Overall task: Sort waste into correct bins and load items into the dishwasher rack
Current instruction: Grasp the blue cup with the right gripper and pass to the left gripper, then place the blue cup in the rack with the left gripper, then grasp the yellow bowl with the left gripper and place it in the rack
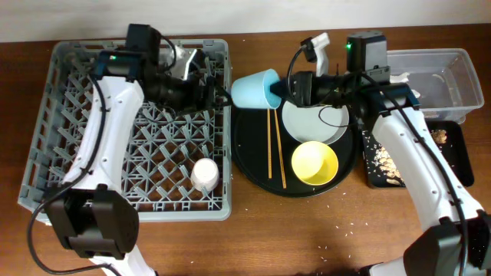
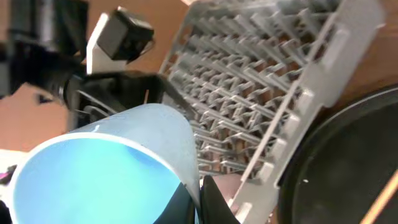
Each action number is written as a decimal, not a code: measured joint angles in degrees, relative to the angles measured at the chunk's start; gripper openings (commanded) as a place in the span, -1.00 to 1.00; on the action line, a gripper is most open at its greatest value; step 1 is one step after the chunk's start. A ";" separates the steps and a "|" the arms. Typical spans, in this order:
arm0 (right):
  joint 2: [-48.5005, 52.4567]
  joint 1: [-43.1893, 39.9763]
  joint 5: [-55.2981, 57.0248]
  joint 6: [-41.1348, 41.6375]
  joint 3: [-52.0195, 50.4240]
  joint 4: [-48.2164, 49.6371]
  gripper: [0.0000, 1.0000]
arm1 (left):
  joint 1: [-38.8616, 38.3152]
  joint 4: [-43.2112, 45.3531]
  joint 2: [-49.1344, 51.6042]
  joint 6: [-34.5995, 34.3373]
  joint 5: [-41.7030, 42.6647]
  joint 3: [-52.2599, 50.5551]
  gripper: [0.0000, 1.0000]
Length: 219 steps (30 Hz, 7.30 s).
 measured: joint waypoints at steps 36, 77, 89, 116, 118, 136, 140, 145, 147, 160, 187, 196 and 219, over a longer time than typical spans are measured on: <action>9.01 12.57 -1.14 10.05 -1.05 14.40 -0.92 | 6.25 0.76 0.02 20.98 41.86 -17.79 0.13; 0.50 -2.43 36.33 -4.66 -1.11 -20.24 0.88 | -12.61 2.34 8.57 -7.02 -51.28 -3.13 0.56; 0.50 -2.43 37.33 -5.18 -1.11 -21.29 0.88 | -12.94 -3.34 8.63 -7.65 -50.77 2.51 -0.20; -8.85 -9.60 37.57 -5.33 3.80 -25.57 0.87 | -16.63 -8.02 8.74 -7.65 -37.18 16.06 0.22; -14.32 -14.29 37.53 -5.33 4.79 -28.50 0.88 | -21.05 -7.43 9.05 -7.63 -35.67 16.11 0.22; -13.40 -19.78 38.64 -5.35 5.09 -34.38 0.89 | -35.47 4.70 29.22 -18.80 -33.77 16.20 -0.56; -13.25 -19.78 38.64 -5.35 5.05 -34.40 0.89 | -36.57 5.09 29.22 -19.15 -33.59 16.20 -0.72; -13.25 -19.78 38.64 -5.35 5.05 -34.40 0.89 | -36.79 5.16 29.22 -19.34 -33.59 16.20 -0.99; -13.25 -19.78 38.64 -5.35 5.05 -34.62 0.89 | -36.59 3.69 29.31 -19.37 -33.57 16.68 -0.99; -9.49 -14.88 38.93 -5.42 3.06 -30.42 0.97 | -23.74 -22.25 30.18 -16.74 -92.06 59.43 -0.99; -2.47 -12.13 39.01 -5.57 2.95 -29.57 0.97 | -21.57 -7.89 48.85 -16.33 -121.46 59.06 -1.00; -2.47 -12.15 39.01 -5.55 2.95 -29.57 0.97 | -22.69 -16.96 48.92 -16.98 -120.61 59.17 -0.65; -2.47 -12.15 39.01 -5.53 2.95 -29.59 0.97 | -24.26 -24.63 39.60 -11.63 -47.01 71.45 0.36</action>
